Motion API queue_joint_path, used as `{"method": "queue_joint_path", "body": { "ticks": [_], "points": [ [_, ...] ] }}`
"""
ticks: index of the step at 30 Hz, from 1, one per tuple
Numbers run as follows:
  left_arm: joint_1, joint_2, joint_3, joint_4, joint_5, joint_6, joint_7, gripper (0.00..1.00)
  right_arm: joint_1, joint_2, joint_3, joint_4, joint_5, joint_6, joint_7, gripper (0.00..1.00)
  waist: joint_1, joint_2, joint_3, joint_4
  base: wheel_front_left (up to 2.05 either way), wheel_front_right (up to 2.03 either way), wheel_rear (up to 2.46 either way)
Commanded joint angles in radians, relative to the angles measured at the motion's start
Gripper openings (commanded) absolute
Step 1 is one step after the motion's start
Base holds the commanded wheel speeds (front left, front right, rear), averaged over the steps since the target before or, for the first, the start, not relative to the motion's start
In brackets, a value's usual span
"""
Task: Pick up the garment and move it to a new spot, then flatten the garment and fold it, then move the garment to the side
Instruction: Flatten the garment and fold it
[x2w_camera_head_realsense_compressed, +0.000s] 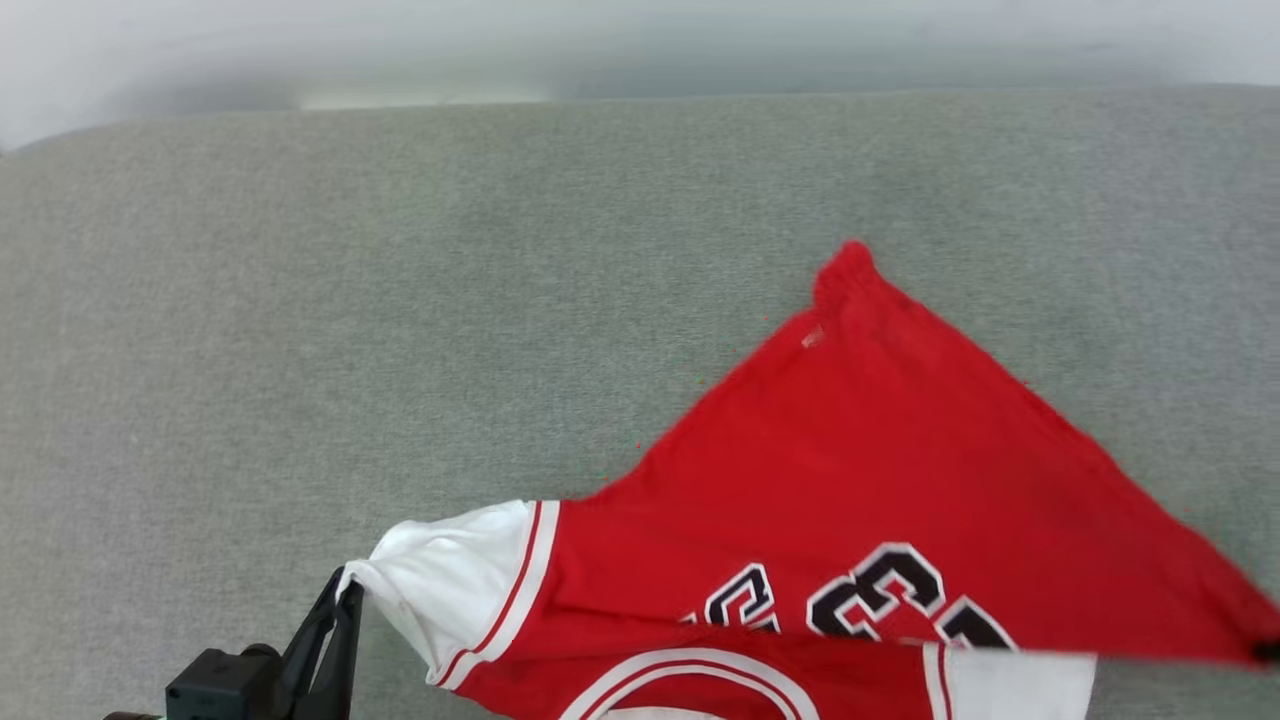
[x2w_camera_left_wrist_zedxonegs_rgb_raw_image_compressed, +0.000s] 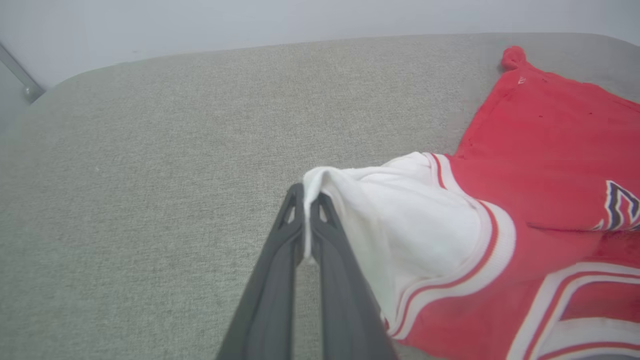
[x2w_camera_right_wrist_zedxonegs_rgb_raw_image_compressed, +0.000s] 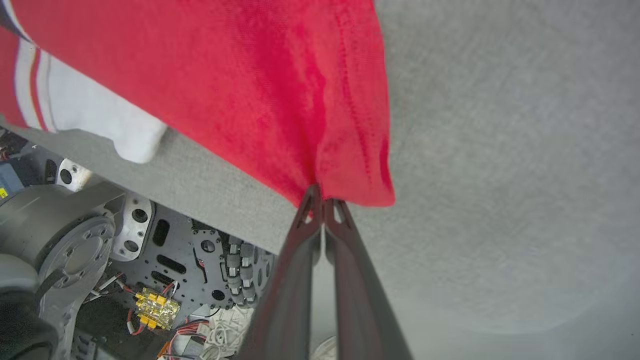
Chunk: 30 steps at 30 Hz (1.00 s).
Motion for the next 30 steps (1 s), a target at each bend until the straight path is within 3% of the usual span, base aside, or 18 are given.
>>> {"method": "queue_joint_path", "body": {
  "ticks": [1,9,10,11,12,17,22,26,30],
  "points": [
    [0.017,0.006,0.009,-0.005,0.0,0.002,-0.002,0.0,0.077,-0.001,0.005,0.01,0.004,-0.001,-0.026,0.0,0.0002,-0.0001,-0.009,-0.018,0.0,0.0,0.0],
    [0.034,0.008,0.023,-0.007,0.003,-0.002,-0.002,0.0,0.302,0.065,-0.028,0.072,0.005,-0.001,-0.106,0.0,0.0002,-0.0001,-0.01,-0.027,0.0,0.0,0.0],
    [0.035,0.007,0.022,-0.007,0.002,-0.003,-0.002,0.0,0.307,0.077,-0.044,0.075,0.003,-0.001,-0.113,0.1,0.0002,-0.0001,-0.01,-0.029,0.0,0.0,0.0],
    [0.035,0.006,0.022,-0.006,0.002,-0.005,-0.002,0.0,0.305,0.085,-0.065,0.079,0.001,-0.001,-0.121,0.32,0.0002,-0.0001,-0.011,-0.03,0.0,0.0,0.0],
    [0.034,0.007,0.02,-0.004,0.003,-0.007,-0.002,0.0,0.293,0.09,-0.094,0.079,-0.007,-0.001,-0.134,1.0,0.0002,-0.0001,-0.011,-0.03,0.0,0.0,0.0],
    [0.017,0.012,0.012,-0.004,0.011,-0.013,0.006,0.0,0.222,0.073,-0.231,0.014,-0.047,-0.001,-0.149,1.0,0.0002,-0.0001,-0.016,-0.02,0.0,0.0,0.0],
    [0.0,0.01,0.002,-0.013,0.022,-0.017,0.01,0.0,0.109,0.066,-0.346,-0.086,-0.094,-0.001,-0.089,1.0,0.0002,-0.0001,0.0,0.001,0.0,0.0,0.0],
    [-0.03,-0.002,-0.012,-0.011,0.036,-0.029,0.018,0.0,0.002,0.106,-0.356,-0.151,-0.149,-0.001,0.021,1.0,0.0002,-0.0001,0.028,0.031,0.0,0.0,0.0],
    [-0.072,-0.018,-0.031,-0.002,0.052,-0.047,0.029,0.0,-0.127,0.183,-0.292,-0.158,-0.217,-0.001,0.149,1.0,0.0002,-0.0001,0.063,0.063,0.0,0.0,0.0]
  ]
}}
